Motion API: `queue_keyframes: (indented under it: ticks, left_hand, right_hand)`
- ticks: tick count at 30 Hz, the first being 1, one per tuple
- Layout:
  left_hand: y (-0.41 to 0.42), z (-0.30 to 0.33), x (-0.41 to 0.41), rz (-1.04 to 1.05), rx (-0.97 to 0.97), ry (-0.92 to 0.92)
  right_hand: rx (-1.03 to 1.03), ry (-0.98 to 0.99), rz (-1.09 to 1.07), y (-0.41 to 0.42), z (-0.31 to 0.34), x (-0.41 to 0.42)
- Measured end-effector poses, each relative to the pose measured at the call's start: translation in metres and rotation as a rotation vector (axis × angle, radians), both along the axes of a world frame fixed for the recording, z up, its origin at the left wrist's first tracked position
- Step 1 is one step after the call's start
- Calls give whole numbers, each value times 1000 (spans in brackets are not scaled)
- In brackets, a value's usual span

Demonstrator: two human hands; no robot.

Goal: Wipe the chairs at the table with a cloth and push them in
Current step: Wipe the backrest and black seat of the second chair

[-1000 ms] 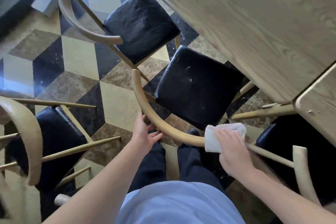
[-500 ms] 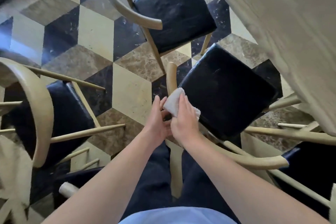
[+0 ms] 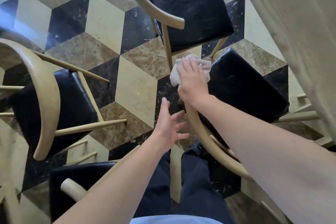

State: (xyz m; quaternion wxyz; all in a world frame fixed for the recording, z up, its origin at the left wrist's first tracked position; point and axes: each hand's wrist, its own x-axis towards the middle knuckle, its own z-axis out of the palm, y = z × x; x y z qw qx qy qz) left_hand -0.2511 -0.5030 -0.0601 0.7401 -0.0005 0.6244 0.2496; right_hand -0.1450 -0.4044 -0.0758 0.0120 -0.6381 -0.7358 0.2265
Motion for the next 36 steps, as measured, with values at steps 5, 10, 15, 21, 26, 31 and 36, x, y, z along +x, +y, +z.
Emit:
queue_keyframes:
  ticks: [5, 10, 15, 21, 26, 31, 36]
  left_hand:
    - [16, 2, -16, 53, 143, 295]
    - [21, 6, -12, -182, 393, 600]
    - [-1, 6, 14, -393, 594, 739]
    - [-27, -12, 45, -444, 447, 609]
    - [-40, -11, 67, -472, 483, 609]
    - [-39, -14, 67, -478, 453, 621]
    - [-37, -9, 64, -485, 452, 627]
  right_hand:
    - [-2, -78, 601, -39, 5, 38]
    - [-42, -106, 950, -98, 7, 59]
    - [31, -147, 1131, -168, -2, 102]
    - [-99, -171, 1172, -251, -16, 184]
    - [24, -52, 1075, -299, -4, 281]
    - [57, -170, 1120, -305, -3, 356]
    - [98, -287, 1289, -299, -13, 372]
